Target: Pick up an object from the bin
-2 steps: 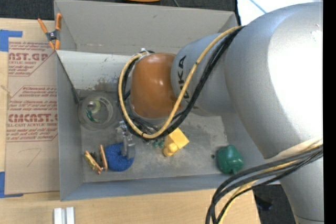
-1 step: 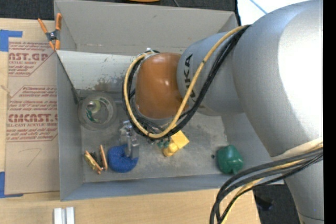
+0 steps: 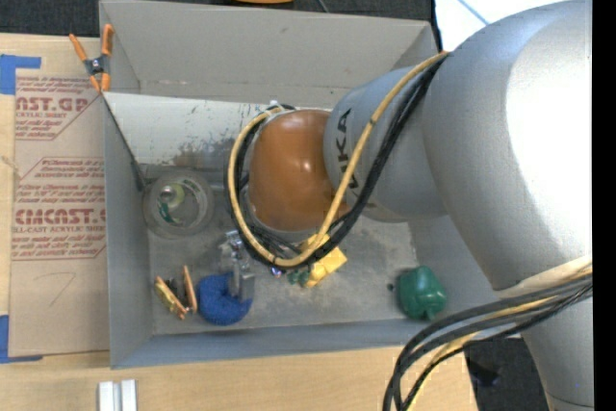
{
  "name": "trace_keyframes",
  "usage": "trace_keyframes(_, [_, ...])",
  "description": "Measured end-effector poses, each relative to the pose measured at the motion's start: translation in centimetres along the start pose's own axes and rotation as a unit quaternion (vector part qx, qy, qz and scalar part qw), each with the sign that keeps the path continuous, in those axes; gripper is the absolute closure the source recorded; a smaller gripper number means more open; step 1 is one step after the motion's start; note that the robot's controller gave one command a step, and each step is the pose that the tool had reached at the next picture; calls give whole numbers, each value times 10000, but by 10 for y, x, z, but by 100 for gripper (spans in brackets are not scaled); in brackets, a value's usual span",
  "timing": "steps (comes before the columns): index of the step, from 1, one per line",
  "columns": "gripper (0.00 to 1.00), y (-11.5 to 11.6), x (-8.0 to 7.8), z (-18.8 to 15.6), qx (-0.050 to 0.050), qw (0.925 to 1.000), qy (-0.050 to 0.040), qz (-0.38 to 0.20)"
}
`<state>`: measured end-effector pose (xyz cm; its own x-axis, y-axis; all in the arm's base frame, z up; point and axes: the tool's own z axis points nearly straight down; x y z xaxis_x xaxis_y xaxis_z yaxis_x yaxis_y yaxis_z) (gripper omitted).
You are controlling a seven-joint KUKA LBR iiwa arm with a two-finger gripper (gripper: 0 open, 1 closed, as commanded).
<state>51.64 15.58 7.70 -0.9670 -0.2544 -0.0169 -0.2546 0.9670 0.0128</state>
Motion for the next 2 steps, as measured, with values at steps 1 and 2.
trace_keyframes(1, [100,4,-14,4,7,9998,6,-188])
trace_keyframes(2, [100,-8,-10,-8,3,9997,3,-252])
